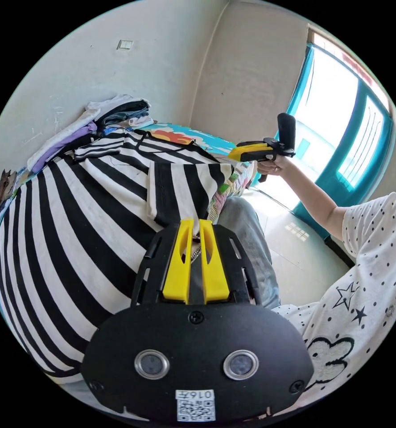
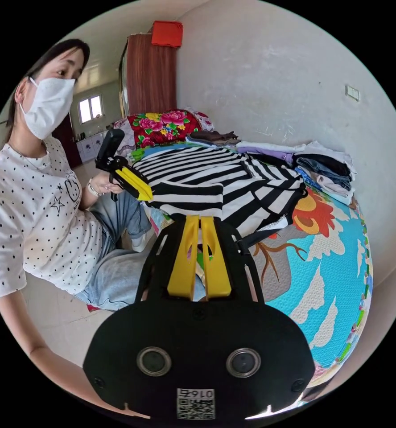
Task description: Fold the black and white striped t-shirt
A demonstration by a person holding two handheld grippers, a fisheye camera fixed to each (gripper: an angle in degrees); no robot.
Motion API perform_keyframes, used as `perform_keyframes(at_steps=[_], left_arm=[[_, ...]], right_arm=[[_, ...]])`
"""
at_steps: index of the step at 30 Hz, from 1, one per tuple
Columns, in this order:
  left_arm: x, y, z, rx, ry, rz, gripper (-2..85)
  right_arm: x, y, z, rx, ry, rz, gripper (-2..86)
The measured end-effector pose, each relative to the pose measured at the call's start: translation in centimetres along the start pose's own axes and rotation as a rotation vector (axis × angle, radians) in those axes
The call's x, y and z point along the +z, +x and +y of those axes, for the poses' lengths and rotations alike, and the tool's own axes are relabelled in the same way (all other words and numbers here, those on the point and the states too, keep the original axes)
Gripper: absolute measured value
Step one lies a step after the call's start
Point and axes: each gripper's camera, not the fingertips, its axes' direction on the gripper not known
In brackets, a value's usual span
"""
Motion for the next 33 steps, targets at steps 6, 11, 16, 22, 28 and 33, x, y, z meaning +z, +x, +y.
perform_keyframes(at_steps=[6, 11, 16, 22, 28, 33], left_arm=[[1.8, -2.0, -1.4, -0.020, -0.066, 0.044, -0.4], [-3.5, -4.2, -4.0, 0.042, 0.075, -0.033, -0.6], [-6.7, -12.2, -13.7, 0.112, 0.084, -0.259, -0.7], [-0.6, -26.2, -27.7, 0.127, -0.026, -0.403, -0.2], [8.6, -34.5, -34.0, 0.215, -0.218, -0.496, 4.5], [13.3, -37.1, -37.2, 0.281, -0.212, -0.480, 7.5]], right_arm=[[3.6, 1.6, -0.3, -0.009, -0.214, 0.083, -0.1], [1.7, 3.4, -2.9, 0.005, -0.044, 0.153, 1.4], [3.2, 8.2, -11.0, 0.025, -0.011, 0.325, 6.1], [11.9, 18.6, -21.8, -0.041, -0.140, 0.461, 8.2], [20.6, 31.5, -27.7, 0.062, -0.262, 0.363, 9.4], [24.4, 39.5, -29.7, 0.201, -0.343, 0.329, 10.2]])
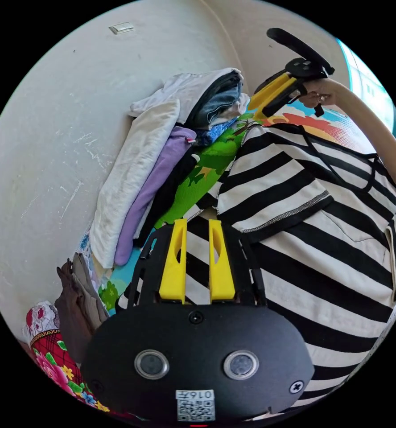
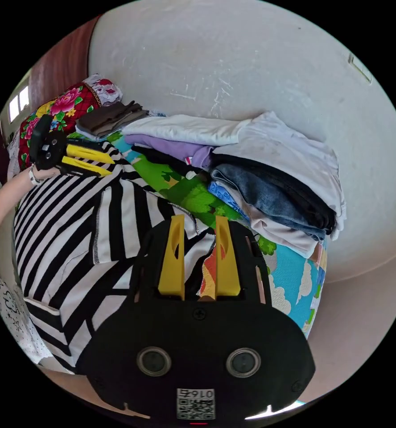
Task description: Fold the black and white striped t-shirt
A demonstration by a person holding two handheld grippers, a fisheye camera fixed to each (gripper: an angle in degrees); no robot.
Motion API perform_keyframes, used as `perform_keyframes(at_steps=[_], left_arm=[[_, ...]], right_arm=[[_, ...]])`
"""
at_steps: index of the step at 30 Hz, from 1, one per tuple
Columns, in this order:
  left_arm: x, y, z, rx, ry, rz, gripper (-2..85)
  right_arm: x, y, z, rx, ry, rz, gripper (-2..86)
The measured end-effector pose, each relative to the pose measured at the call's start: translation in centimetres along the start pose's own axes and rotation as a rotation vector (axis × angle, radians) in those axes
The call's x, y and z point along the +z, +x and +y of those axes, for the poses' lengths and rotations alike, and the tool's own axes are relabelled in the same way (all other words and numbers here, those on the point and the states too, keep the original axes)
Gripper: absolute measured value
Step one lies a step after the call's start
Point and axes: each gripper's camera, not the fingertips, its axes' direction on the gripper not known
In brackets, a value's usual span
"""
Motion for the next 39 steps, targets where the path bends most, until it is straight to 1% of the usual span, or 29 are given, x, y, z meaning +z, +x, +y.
perform_keyframes(at_steps=[2, 4, 6, 7, 10, 11, 14, 18, 22, 24, 25, 26, 28, 31, 35, 39], left_arm=[[0.8, -0.2, -0.9, 0.043, 0.015, -0.010, 7.5], [1.6, 0.1, -1.7, 0.108, 0.019, -0.073, 7.3], [2.6, -0.2, -2.7, 0.126, 0.014, -0.092, 6.7], [2.8, -0.4, -3.0, 0.121, 0.018, -0.082, 6.4], [3.8, -1.8, -4.1, 0.074, 0.055, -0.059, 3.9], [4.4, -2.4, -4.6, 0.058, 0.051, -0.057, 2.4], [6.0, -3.6, -5.5, 0.049, 0.045, -0.039, -0.2], [8.4, -6.4, -6.5, -0.020, 0.050, -0.014, -0.9], [10.9, -8.8, -6.8, -0.099, 0.051, 0.046, -0.9], [12.3, -9.5, -6.8, -0.112, 0.050, 0.065, -1.0], [12.7, -9.7, -6.8, -0.113, 0.050, 0.064, -1.0], [13.3, -9.9, -6.7, -0.112, 0.051, 0.062, -1.0], [14.2, -10.2, -6.7, -0.107, 0.050, 0.062, -0.9], [15.9, -10.7, -6.5, -0.087, 0.045, 0.064, -0.9], [18.8, -11.3, -6.3, -0.037, -0.003, 0.076, -0.6], [19.5, -12.7, -5.0, 0.015, 0.014, 0.112, -0.6]], right_arm=[[1.2, 2.2, -0.3, 0.105, 0.056, -0.071, 10.0], [1.8, 2.9, -0.1, 0.076, 0.123, -0.076, 9.6], [2.7, 3.8, -1.0, 0.072, 0.022, -0.055, 9.5], [3.1, 4.4, -1.4, 0.087, -0.008, -0.048, 9.5], [3.6, 5.1, -2.3, 0.074, 0.032, -0.091, 9.2], [4.1, 5.4, -2.8, 0.067, 0.018, -0.100, 9.1], [4.4, 6.0, -3.7, 0.072, -0.003, -0.069, 9.1], [3.6, 6.8, -4.2, 0.062, 0.008, -0.052, 8.9], [4.9, 5.7, -6.0, -0.024, -0.003, -0.058, 8.8], [6.5, 5.0, -7.0, -0.065, -0.053, -0.058, 8.9], [7.5, 4.6, -7.6, -0.070, -0.078, -0.009, 9.0], [8.2, 4.6, -8.3, -0.043, -0.077, 0.068, 8.9], [8.8, 4.9, -9.0, 0.041, -0.035, 0.135, 8.6], [9.4, 5.7, -9.9, 0.127, -0.046, 0.188, 8.1], [9.7, 6.1, -10.5, 0.142, -0.057, 0.167, 8.2], [9.1, 6.6, -10.4, 0.161, -0.046, 0.121, 8.0]])
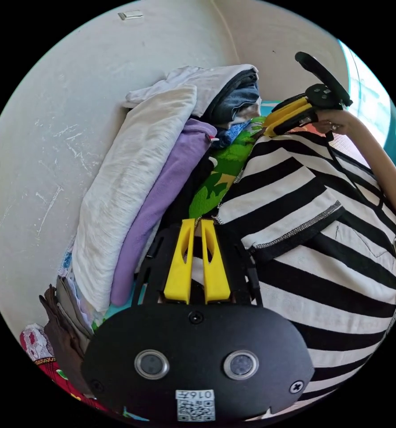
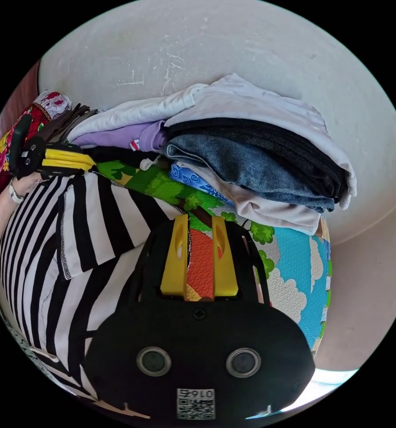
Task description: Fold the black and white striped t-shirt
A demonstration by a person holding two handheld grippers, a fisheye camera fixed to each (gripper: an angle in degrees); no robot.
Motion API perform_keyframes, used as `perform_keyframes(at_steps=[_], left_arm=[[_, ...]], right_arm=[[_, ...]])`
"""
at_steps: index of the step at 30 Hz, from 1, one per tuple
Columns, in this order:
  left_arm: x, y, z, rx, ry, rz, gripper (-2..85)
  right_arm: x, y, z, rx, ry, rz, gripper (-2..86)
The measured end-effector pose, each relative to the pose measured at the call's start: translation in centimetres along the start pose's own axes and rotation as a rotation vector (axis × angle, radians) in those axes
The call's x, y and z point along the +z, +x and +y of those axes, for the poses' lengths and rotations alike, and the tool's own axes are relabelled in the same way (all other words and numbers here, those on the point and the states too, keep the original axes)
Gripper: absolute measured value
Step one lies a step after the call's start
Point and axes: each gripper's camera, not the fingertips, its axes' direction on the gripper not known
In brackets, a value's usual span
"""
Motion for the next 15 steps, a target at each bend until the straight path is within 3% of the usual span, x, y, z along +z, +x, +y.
perform_keyframes(at_steps=[5, 9, 12, 15], left_arm=[[-1.2, -4.1, 2.9, -0.175, 0.030, -0.039, -0.9], [-0.8, -3.2, 4.1, -0.174, 0.185, 0.237, -1.0], [3.2, -0.2, 3.0, -0.134, 0.061, 0.301, -1.0], [7.7, 2.8, 2.7, -0.101, -0.093, 0.198, -1.0]], right_arm=[[-1.8, 1.8, 0.7, 0.107, 0.011, -0.007, 5.1], [-3.8, -0.6, 0.5, 0.024, 0.150, -0.104, 1.8], [-3.5, -2.9, -0.2, -0.028, 0.090, -0.104, 0.5], [-2.4, -4.9, -0.2, -0.086, 0.012, -0.076, 0.2]])
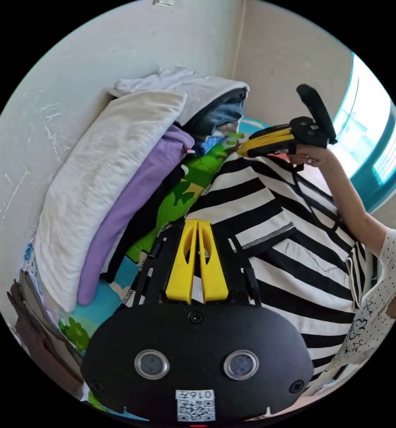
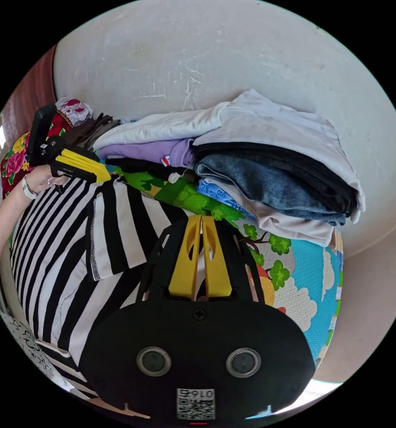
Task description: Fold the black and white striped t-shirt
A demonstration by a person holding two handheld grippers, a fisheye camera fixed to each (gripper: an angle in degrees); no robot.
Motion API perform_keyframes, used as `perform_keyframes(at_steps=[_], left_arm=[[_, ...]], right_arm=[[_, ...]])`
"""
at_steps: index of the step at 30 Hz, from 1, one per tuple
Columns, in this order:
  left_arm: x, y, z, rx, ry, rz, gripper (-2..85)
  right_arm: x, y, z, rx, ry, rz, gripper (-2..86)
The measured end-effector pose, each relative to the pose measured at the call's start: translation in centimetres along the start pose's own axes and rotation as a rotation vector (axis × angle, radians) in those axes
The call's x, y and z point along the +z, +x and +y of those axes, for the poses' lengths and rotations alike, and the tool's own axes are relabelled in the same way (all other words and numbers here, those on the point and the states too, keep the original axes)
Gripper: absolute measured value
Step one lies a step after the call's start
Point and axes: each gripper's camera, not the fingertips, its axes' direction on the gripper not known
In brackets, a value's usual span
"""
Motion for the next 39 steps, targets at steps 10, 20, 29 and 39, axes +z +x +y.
perform_keyframes(at_steps=[10, 20, 29, 39], left_arm=[[3.4, -1.4, 6.8, -0.220, 0.084, 0.071, -1.0], [-7.3, 5.5, 36.8, -0.349, 0.089, -0.082, -1.0], [-13.0, 24.0, 69.6, -0.750, 0.061, -0.280, -0.9], [-6.5, 35.1, 92.8, -1.010, 0.377, 0.185, 2.5]], right_arm=[[-0.5, -3.2, 1.6, 0.025, -0.085, 0.034, -0.1], [-13.3, -6.7, 6.8, 0.181, 0.162, 0.239, 0.0], [-27.9, -24.5, 10.4, 0.010, 0.857, 0.520, -0.1], [-26.3, -37.6, 8.5, -0.164, 0.653, 0.377, -0.4]])
